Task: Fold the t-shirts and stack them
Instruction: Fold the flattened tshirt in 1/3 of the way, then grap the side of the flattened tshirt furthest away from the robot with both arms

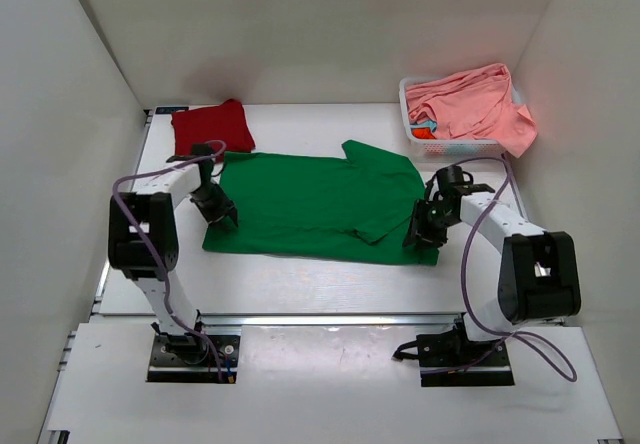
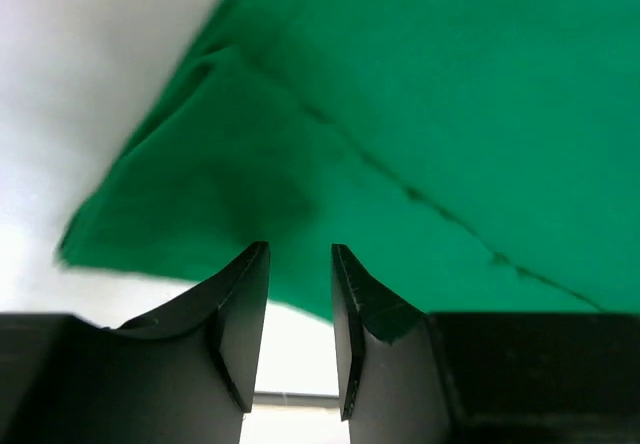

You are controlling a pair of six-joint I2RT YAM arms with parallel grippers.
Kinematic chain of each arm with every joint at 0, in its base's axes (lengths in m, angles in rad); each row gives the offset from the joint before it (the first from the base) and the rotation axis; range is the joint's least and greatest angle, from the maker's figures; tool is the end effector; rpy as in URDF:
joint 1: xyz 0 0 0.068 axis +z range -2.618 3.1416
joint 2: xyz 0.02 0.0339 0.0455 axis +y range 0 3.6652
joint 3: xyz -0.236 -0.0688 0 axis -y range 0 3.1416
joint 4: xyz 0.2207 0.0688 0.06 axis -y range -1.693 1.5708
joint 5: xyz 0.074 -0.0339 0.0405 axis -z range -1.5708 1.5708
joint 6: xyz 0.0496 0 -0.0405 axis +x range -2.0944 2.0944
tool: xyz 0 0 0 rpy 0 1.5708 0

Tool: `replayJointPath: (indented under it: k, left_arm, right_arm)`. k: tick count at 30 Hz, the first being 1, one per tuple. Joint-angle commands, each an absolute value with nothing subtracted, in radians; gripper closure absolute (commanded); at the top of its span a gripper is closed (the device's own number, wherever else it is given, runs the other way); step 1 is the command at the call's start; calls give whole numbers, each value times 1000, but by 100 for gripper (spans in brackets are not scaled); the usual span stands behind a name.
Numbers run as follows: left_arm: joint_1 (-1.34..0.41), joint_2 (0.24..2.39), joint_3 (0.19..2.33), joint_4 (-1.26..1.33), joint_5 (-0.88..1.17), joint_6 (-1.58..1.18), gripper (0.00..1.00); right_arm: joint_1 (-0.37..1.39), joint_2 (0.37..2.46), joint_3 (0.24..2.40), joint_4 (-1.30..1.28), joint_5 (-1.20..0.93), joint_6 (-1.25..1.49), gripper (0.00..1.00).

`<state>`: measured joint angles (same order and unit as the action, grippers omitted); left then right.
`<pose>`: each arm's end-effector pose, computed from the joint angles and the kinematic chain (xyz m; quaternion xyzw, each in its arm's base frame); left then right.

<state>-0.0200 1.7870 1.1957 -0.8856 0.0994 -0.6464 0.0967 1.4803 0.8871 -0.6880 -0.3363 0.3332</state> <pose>0.2987 -0.0109 0.1480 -0.3052 0.9498 -0.0622 0.0281 0.2470 0.0404 0.1591 0.0911 0.9716 0.1921 0.1037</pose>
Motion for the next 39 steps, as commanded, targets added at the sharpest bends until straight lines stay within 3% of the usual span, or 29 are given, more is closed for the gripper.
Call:
replayJointPath:
  k: [1, 7, 18, 21, 27, 30, 36, 39]
  left_arm:
    - [-64, 1850, 1207, -894, 13, -637, 59]
    - [-51, 1783, 1021, -910, -66, -603, 61]
    - [-37, 1508, 732, -916, -46, -592, 59]
    - [-22, 1491, 785, -942, 0, -594, 57]
    - [-3, 1497, 1081, -989, 83, -638, 49]
    - [49, 1540, 1208, -953, 81, -672, 49]
    - [132, 1695, 1301, -812, -35, -690, 61]
    - [150, 1758, 1321, -709, -57, -701, 51]
  right_arm:
    - [152, 1531, 893, -626, -295, 325, 66]
    - [176, 1612, 911, -725, -226, 325, 66]
    - [158, 1484, 825, -929, -244, 313, 66]
    - [170, 1442, 844, -985, -241, 305, 66]
    - [164, 1434, 1115, -1029, -267, 302, 67]
    - [173, 1483, 1222, -883, -302, 310, 67]
    - [173, 1690, 1443, -655, -252, 308, 67]
    - [183, 1775, 1520, -597, -245, 299, 67]
